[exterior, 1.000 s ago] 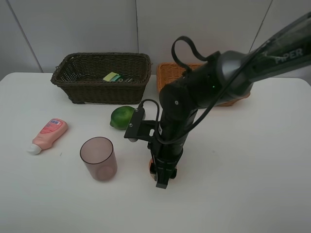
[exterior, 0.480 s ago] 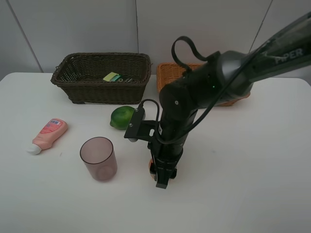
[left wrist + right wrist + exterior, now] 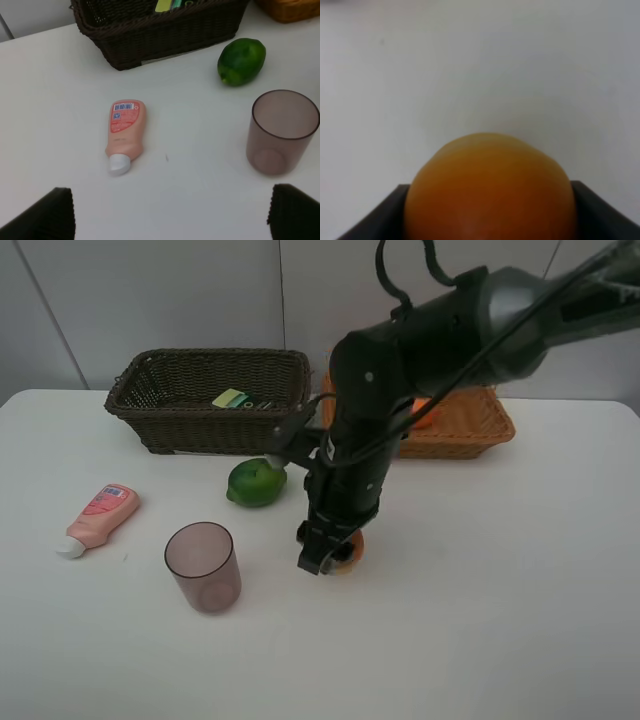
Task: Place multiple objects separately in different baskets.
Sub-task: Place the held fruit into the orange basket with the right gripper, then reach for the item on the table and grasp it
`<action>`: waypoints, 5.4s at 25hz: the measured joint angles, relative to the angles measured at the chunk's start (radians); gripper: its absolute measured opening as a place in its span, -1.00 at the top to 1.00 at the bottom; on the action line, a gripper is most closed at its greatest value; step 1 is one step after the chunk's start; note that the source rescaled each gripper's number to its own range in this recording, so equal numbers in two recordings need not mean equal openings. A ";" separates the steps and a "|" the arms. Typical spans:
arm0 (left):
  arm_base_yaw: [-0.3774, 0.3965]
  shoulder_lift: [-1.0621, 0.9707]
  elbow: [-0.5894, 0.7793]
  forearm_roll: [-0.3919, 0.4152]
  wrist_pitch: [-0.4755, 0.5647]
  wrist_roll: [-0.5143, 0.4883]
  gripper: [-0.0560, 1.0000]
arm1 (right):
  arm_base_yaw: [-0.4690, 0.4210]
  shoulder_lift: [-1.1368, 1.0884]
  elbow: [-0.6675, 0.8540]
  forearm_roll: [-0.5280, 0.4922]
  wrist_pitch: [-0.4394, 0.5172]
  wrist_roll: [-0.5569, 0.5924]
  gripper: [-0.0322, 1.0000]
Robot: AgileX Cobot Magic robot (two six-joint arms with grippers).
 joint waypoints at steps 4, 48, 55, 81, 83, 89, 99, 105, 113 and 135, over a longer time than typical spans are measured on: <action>0.000 0.000 0.000 0.000 0.000 0.000 -1.00 | -0.044 0.000 -0.118 -0.054 0.098 0.171 0.16; 0.000 0.000 0.000 0.000 0.000 0.000 -1.00 | -0.597 0.215 -0.406 -0.079 -0.139 0.509 0.15; 0.000 0.000 0.000 0.000 0.000 0.000 -1.00 | -0.597 0.223 -0.406 -0.085 -0.137 0.509 -0.90; 0.000 0.000 0.000 0.000 0.000 0.000 -1.00 | -0.597 -0.329 -0.282 -0.036 0.275 0.465 -1.00; 0.000 0.000 0.000 0.000 0.000 0.000 -1.00 | -0.597 -0.422 -0.191 -0.037 0.237 0.465 -1.00; 0.000 0.000 0.000 0.000 0.000 0.000 -1.00 | -0.597 -0.749 0.097 -0.043 0.185 0.465 -1.00; 0.000 0.000 0.000 0.000 0.000 0.000 -1.00 | -0.597 -1.313 0.391 -0.075 0.178 0.464 -1.00; 0.000 0.000 0.000 0.000 0.000 0.000 -1.00 | -0.597 -1.565 0.516 -0.096 0.179 0.461 -1.00; 0.000 0.000 0.000 0.000 0.000 0.000 -1.00 | -0.597 -1.705 0.536 -0.111 0.190 0.461 -1.00; 0.000 0.000 0.000 0.000 0.000 0.000 -1.00 | -0.597 -1.940 0.742 -0.126 0.196 0.460 -1.00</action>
